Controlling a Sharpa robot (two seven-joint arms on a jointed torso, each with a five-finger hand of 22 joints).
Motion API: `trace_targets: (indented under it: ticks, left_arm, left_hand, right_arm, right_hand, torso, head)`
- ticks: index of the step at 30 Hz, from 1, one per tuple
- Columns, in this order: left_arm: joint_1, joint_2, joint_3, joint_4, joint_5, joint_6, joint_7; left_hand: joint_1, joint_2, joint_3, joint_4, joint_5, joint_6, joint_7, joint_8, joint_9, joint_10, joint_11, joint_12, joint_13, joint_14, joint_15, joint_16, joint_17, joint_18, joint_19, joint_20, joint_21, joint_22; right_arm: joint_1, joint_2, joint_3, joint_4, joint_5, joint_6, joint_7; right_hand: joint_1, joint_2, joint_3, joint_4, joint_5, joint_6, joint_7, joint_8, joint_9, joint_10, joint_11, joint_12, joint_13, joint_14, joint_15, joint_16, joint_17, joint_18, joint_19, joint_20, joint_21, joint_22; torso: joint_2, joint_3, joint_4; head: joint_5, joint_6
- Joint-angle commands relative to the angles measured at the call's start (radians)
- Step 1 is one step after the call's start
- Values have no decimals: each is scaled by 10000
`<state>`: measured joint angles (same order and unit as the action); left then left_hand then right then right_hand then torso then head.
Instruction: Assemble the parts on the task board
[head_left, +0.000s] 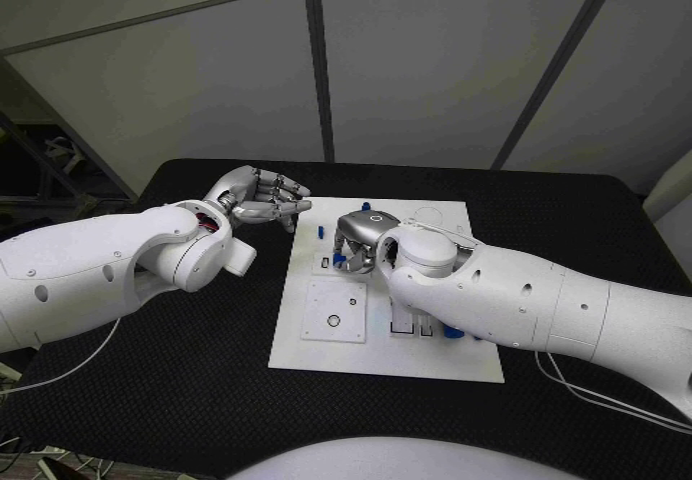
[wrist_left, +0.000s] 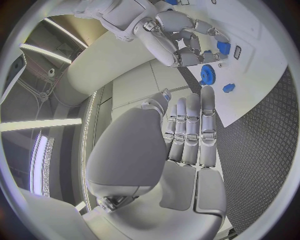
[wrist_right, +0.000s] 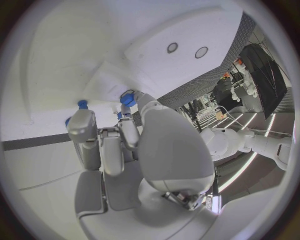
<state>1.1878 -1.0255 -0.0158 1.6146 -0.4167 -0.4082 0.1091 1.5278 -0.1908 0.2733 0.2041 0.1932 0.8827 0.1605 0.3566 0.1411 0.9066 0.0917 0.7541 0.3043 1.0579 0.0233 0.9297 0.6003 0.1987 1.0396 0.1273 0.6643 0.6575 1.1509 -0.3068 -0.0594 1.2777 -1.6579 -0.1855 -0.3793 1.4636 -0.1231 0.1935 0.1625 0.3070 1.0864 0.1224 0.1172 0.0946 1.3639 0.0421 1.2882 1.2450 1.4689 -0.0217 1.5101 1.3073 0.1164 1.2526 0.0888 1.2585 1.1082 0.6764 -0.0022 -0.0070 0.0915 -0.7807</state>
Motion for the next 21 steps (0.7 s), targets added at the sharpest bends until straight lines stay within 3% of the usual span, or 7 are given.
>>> trace_targets:
  ticks: [1,7,17,21]
  left_arm:
    - [19,13,9,4,28,121,17]
    - [20,19,9,3,28,154,0]
    - [19,2,5,0,297,69,217]
    - [13,-5,1,-21,727,-28,426]
  left_hand:
    - [-85,-52,38,-6,-5,-5,71,-62,-9,-34,31,-34,-9,-54,41,37,-9,-186,-99,3,19,9]
    - [-99,-55,82,-23,-21,-13,81,-65,-32,-46,40,-23,-32,-68,48,43,-27,-186,-110,10,14,14]
    - [-230,-87,129,-8,-41,-39,93,-73,-85,-71,58,13,-80,-88,71,66,-67,-189,-133,31,-3,17]
    - [-376,-80,170,38,-35,-50,89,-71,-128,-83,60,55,-116,-94,81,92,-100,-186,-140,48,-23,14]
  right_arm:
    - [-56,-33,-57,11,-276,248,-102]
    - [-56,-74,-61,81,-352,-133,-24]
    - [-68,-497,-61,544,-130,-2202,719]
    - [-70,-777,-60,888,96,-2748,1078]
  right_hand:
    - [156,106,175,-41,-7,126,-28,96,46,51,-62,43,46,848,-79,69,2021,-141,82,-53,102,85]
    - [100,216,412,-89,89,298,-91,176,99,156,-111,118,157,888,-118,189,2151,-178,200,-86,249,288]
    - [-164,176,603,-140,269,495,-199,251,178,459,-204,407,512,1005,-197,558,2577,-296,592,-158,664,869]
    - [-221,146,612,-143,269,508,-205,251,187,503,-212,451,568,1017,-205,599,2626,-319,662,-167,737,973]
  torso:
    - [3,-2,-5]
    - [-9,0,-4]
    - [-17,3,-18]
    - [-15,7,-31]
  head:
    - [7,2]
    - [-6,5]
    - [14,90]
    - [23,167]
